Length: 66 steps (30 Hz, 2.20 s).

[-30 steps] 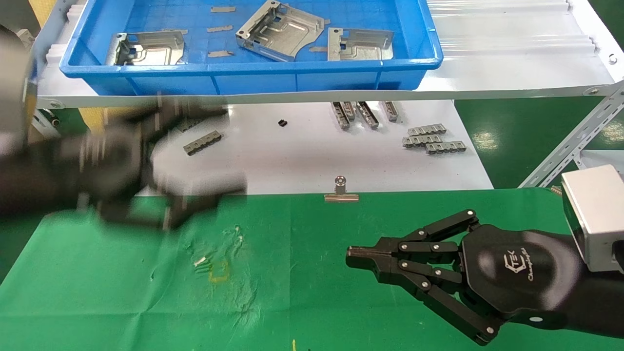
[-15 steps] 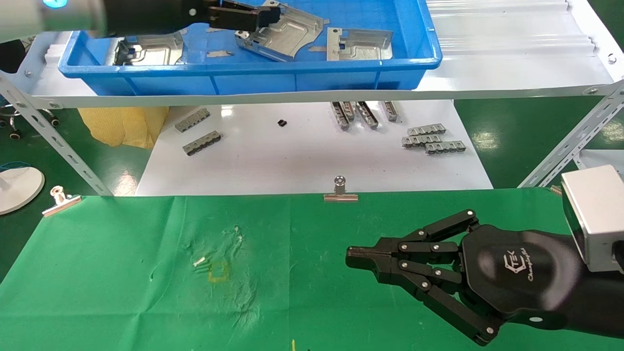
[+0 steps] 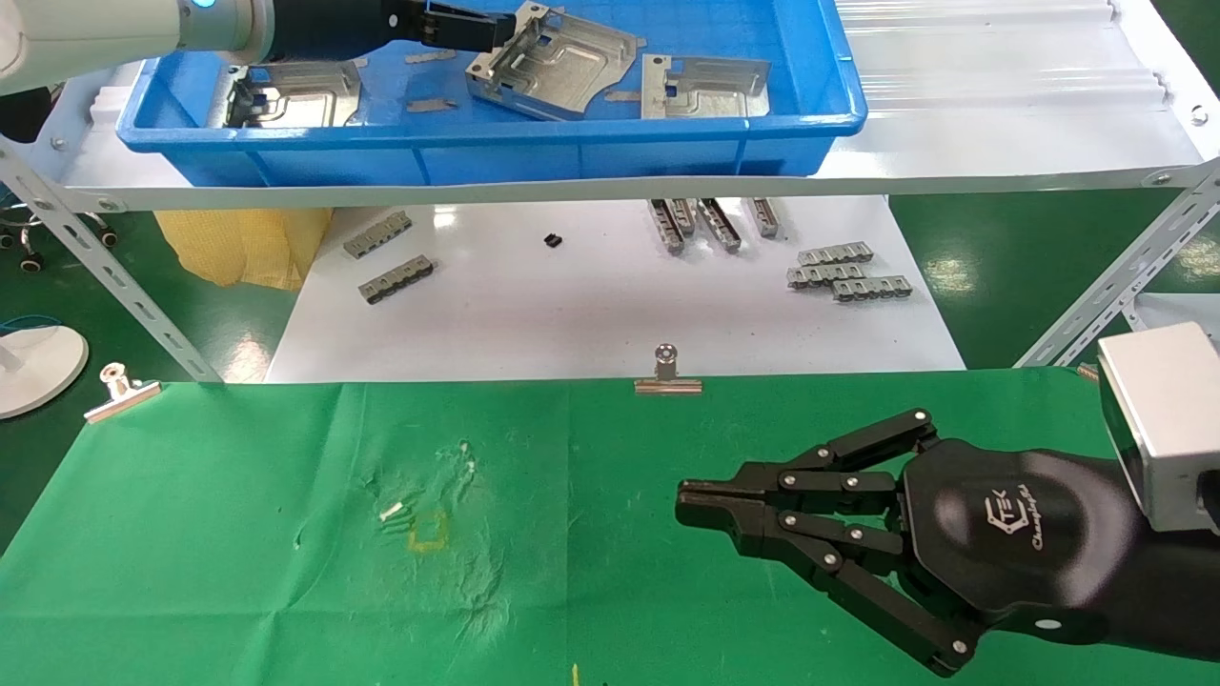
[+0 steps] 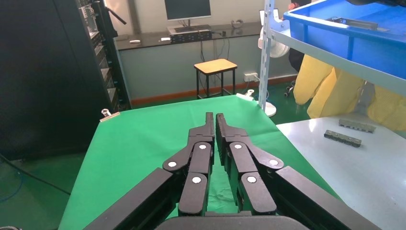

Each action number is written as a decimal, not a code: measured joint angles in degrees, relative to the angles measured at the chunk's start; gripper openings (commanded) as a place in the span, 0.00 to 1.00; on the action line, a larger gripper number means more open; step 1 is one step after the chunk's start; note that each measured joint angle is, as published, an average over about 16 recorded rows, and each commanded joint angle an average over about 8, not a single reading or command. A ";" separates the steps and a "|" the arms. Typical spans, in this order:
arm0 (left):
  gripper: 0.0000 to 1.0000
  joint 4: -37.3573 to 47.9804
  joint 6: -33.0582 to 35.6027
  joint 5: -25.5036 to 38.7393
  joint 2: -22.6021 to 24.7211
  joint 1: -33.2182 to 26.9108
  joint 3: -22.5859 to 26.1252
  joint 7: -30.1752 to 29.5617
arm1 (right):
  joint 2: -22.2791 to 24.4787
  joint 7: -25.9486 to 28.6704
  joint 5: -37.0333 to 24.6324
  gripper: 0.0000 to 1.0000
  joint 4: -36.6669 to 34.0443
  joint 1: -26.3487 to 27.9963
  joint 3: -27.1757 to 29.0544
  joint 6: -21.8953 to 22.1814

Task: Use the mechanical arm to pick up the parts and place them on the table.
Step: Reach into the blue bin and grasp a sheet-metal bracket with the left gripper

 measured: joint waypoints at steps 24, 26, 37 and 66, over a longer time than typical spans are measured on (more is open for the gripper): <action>1.00 2.13 4.31 -4.01 -0.99 -0.52 -2.46 5.70 | 0.01 -0.01 0.01 1.00 0.00 0.00 -0.01 0.01; 0.92 2.47 4.44 -4.11 -0.90 -0.55 -2.52 5.80 | 0.01 -0.01 0.01 1.00 0.00 0.00 -0.02 0.01; 0.00 3.73 4.42 -3.58 -0.05 -0.52 -2.10 4.66 | 0.01 -0.01 0.01 1.00 0.00 0.01 -0.02 0.01; 0.00 -0.22 -1.78 -1.06 1.10 1.66 0.73 -0.78 | 0.01 -0.02 0.03 1.00 0.00 0.01 -0.04 0.02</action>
